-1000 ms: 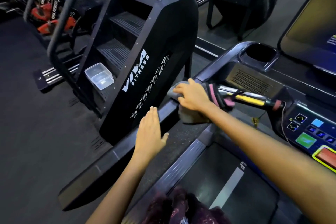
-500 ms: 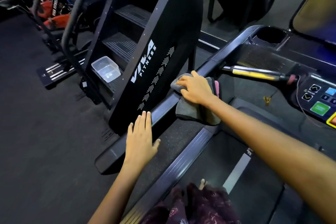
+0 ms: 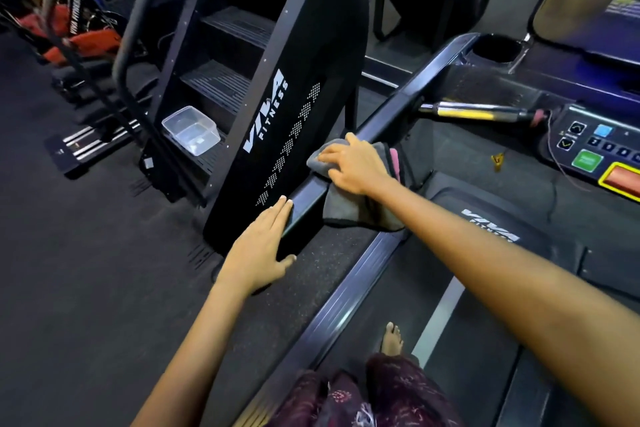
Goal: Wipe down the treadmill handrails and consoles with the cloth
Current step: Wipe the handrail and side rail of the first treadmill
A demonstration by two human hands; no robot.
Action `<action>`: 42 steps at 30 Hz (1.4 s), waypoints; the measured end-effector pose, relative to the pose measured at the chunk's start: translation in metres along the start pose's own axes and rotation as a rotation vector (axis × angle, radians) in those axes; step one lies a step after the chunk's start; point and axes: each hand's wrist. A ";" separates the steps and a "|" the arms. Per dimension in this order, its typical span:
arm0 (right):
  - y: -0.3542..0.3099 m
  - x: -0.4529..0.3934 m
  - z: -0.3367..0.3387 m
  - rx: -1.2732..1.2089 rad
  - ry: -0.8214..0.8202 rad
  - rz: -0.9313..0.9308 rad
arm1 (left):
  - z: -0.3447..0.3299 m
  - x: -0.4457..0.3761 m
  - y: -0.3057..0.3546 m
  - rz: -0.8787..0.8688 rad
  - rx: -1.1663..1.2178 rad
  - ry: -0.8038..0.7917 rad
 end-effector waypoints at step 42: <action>-0.146 0.139 -0.071 -0.701 0.350 -0.548 | 0.007 0.045 -0.009 0.319 0.482 0.304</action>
Point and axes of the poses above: each hand's wrist, its own x-axis away from the middle knuckle, its own z-axis out of the back of the hand, y = z × x, and after that the axes turned 12 degrees about y, right-handed
